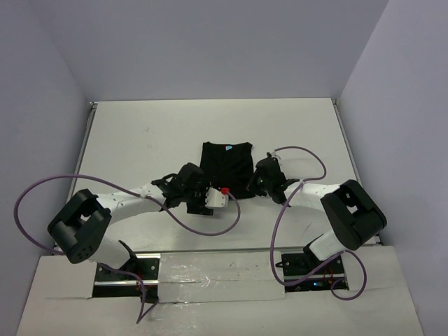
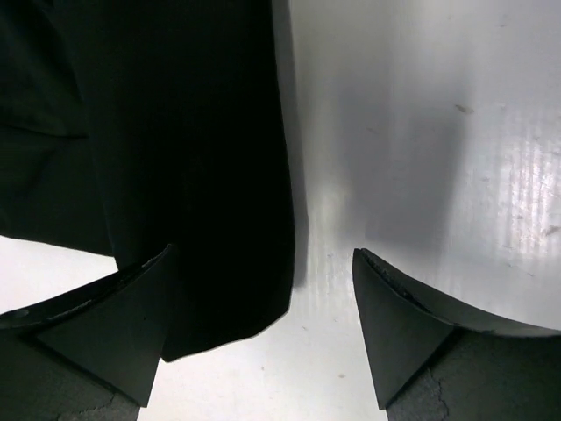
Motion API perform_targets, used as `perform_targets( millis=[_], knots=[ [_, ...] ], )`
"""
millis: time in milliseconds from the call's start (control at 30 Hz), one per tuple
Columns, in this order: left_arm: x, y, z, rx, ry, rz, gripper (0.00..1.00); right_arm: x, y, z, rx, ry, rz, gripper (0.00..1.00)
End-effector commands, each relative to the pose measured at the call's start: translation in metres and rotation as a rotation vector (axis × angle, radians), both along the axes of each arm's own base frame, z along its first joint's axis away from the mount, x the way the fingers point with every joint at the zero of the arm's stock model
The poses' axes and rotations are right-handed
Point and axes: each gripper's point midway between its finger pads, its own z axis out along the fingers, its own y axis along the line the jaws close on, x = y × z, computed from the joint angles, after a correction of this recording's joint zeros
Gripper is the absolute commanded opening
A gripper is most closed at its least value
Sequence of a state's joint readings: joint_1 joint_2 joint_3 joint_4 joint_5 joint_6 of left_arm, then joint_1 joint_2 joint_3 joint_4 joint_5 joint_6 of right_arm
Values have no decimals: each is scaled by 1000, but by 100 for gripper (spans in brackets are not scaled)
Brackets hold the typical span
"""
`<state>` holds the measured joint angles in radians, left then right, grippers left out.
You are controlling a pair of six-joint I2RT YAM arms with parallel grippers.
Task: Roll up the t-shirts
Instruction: Roll the T-shirt to the center of the board.
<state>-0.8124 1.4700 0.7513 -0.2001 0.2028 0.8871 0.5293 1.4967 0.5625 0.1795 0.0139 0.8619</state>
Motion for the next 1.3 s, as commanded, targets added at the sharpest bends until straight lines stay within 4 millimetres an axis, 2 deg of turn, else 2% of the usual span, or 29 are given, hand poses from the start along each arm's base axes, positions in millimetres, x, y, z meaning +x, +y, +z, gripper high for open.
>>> perform_targets(
  millis=[0,67,300,400,500,600,633,667,833,867,933,967,1000,1033,1067,1100,1133,1167,1200,1233,1267],
  knots=[
    [15,-9,9,-27,-160,-25,88,-4,-10,-15,-62,38,-6,0],
    [18,-2,1,8,-190,-10,88,-3,-9,-14,-61,32,0,0],
    [32,-3,-13,29,-235,21,84,-5,-10,-15,-71,36,19,0],
    [37,-5,-16,34,-231,44,74,-6,-8,-14,-70,33,32,0],
    [35,-5,-20,38,-240,21,60,-7,-9,-14,-70,35,35,0],
    [33,-7,-20,27,-222,17,24,-7,-6,-12,-68,25,55,0],
    [32,-9,-19,14,-207,28,3,-6,-7,-11,-74,16,64,0],
    [32,-11,-16,12,-192,30,0,-8,-2,-7,-57,14,89,0],
    [17,-21,-2,-44,23,41,0,-4,5,25,-51,-97,190,0],
    [18,-16,4,-32,86,56,0,-1,8,41,-40,-143,211,1],
    [8,-21,10,-64,199,19,0,-6,10,53,-48,-171,273,3],
    [16,-24,24,-87,211,13,0,-5,11,68,-45,-212,289,6],
    [2,-15,20,-42,281,-23,0,-7,11,74,-56,-231,315,6],
    [-3,-23,31,-75,322,-67,0,-12,8,76,-66,-229,329,7],
    [-6,-20,34,-76,353,-85,0,-13,8,83,-68,-245,338,9],
    [-19,-12,32,-42,416,-112,0,-18,3,89,-85,-253,350,10],
    [-29,-15,37,-65,469,-146,0,-19,1,93,-91,-263,353,11],
    [-28,-16,46,-85,487,-160,0,-22,-1,96,-96,-272,359,12],
    [-41,-9,45,-62,564,-174,0,-24,-3,105,-99,-302,362,12],
    [-43,-15,57,-103,601,-202,0,-27,-5,107,-102,-304,365,13],
    [-48,-15,60,-102,637,-214,0,-30,-7,107,-103,-307,368,13]
  ],
)
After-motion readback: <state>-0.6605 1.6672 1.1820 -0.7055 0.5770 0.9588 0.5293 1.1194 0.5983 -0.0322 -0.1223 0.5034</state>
